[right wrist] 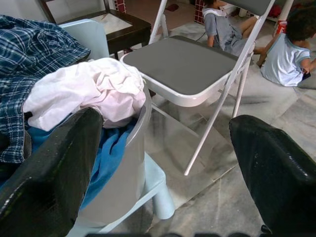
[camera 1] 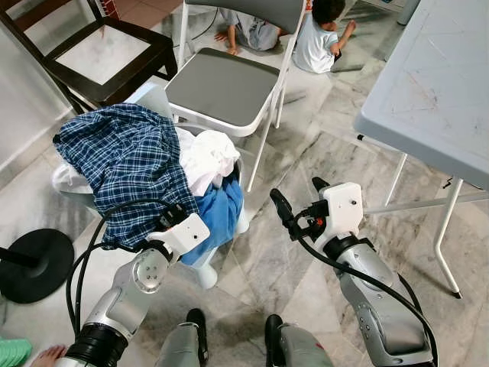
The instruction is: Hang hanger
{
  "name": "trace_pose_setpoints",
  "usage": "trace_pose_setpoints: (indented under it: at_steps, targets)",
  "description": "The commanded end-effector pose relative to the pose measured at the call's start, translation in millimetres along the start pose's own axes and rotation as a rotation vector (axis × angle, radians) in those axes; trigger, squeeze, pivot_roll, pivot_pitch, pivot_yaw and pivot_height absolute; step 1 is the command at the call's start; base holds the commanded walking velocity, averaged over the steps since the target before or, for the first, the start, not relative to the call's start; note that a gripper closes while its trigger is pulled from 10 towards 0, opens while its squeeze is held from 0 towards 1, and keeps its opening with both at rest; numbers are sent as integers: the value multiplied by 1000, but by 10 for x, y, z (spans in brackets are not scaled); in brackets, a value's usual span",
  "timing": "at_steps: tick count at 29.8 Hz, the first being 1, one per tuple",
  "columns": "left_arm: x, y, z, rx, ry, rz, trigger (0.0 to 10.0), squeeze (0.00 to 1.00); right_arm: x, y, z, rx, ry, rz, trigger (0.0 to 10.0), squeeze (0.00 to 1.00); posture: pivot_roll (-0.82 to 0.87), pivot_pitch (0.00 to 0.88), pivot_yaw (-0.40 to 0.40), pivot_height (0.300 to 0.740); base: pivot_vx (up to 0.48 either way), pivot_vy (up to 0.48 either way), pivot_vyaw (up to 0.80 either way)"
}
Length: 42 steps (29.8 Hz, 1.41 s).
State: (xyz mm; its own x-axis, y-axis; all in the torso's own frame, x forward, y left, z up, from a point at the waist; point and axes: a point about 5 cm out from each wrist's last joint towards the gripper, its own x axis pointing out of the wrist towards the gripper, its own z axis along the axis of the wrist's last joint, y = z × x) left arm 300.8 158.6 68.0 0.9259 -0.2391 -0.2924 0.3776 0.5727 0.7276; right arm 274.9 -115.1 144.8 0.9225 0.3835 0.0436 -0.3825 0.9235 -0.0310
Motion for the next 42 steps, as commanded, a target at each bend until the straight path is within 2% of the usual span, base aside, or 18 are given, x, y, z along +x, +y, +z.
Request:
trace_pose_setpoints:
  at_steps: [1, 8, 13, 15, 16, 17, 20, 22, 23, 27, 29, 32, 34, 35, 36, 38, 40, 42]
  targets:
    - [-53, -98, -139, -2, 46, -35, 0, 0, -17, 29, -67, 12, 25, 4, 10000, 0, 18, 301, 0, 740, 0, 0, 0]
    - [-73, 17, -219, -1, 66, 47, 0, 0, -13, 26, -74, 11, 28, 4, 10000, 0, 22, 301, -4, 740, 0, 0, 0]
    - [-134, 173, -295, -76, 78, 189, 0, 0, -13, 18, -79, 8, 28, 0, 10000, 0, 24, 300, -5, 740, 0, 0, 0]
    - [-170, 262, -324, -147, 83, 270, 0, 0, -10, 16, -78, 7, 28, -1, 10000, 0, 26, 301, -7, 740, 0, 0, 0]
    - [-170, 262, -324, -147, 83, 270, 0, 0, -10, 16, -78, 7, 28, -1, 10000, 0, 26, 301, -7, 740, 0, 0, 0]
    - [-212, 353, -333, -189, 69, 345, 0, 0, -9, 14, -76, 6, 27, -1, 10000, 0, 27, 300, -7, 740, 0, 0, 0]
    - [-259, 446, -313, -260, 33, 429, 0, 0, -4, 8, -78, 5, 27, -2, 10000, 0, 31, 302, -9, 740, 0, 0, 0]
    - [-262, 474, -272, -298, -2, 451, 0, 0, -1, 10, -80, 4, 27, -1, 10000, 0, 34, 303, -12, 740, 0, 0, 0]
    - [-250, 493, -211, -368, -44, 464, 0, 0, 4, 14, -77, 3, 27, 1, 10000, 0, 34, 303, -15, 740, 0, 0, 0]
    - [-203, 515, -91, -462, -102, 458, 0, 0, 14, 14, -76, 0, 26, 3, 10000, 0, 37, 301, -17, 740, 0, 0, 0]
    - [-166, 549, 79, -537, -196, 448, 0, 0, 18, 11, -70, -3, 24, 3, 10000, 0, 33, 301, -20, 740, 0, 0, 0]
    - [-136, 586, 229, -615, -262, 435, 0, 0, 17, 3, -71, -6, 24, 1, 10000, 0, 29, 302, -21, 740, 0, 0, 0]
    - [-126, 590, 283, -612, -285, 424, 0, 0, 14, 0, -73, -7, 25, 0, 10000, 0, 29, 301, -21, 740, 0, 0, 0]
    - [-103, 589, 398, -629, -336, 398, 0, 0, 14, -5, -73, -8, 25, -3, 10000, 0, 27, 301, -21, 740, 0, 0, 0]
    - [-103, 589, 398, -629, -336, 398, 0, 0, 14, -5, -73, -8, 25, -3, 10000, 0, 27, 301, -21, 740, 0, 0, 0]
    - [-85, 608, 545, -636, -396, 385, 0, 0, 17, -9, -75, -9, 25, -5, 10000, 0, 27, 300, -22, 740, 0, 0, 0]
    - [-109, 691, 632, -650, -436, 428, 0, 0, 23, -10, -71, -11, 25, -6, 10000, 0, 24, 300, -23, 740, 0, 0, 0]
    - [-176, 807, 590, -712, -427, 526, 0, 0, 22, -12, -66, -11, 23, -8, 10000, 0, 24, 300, -24, 740, 0, 0, 0]
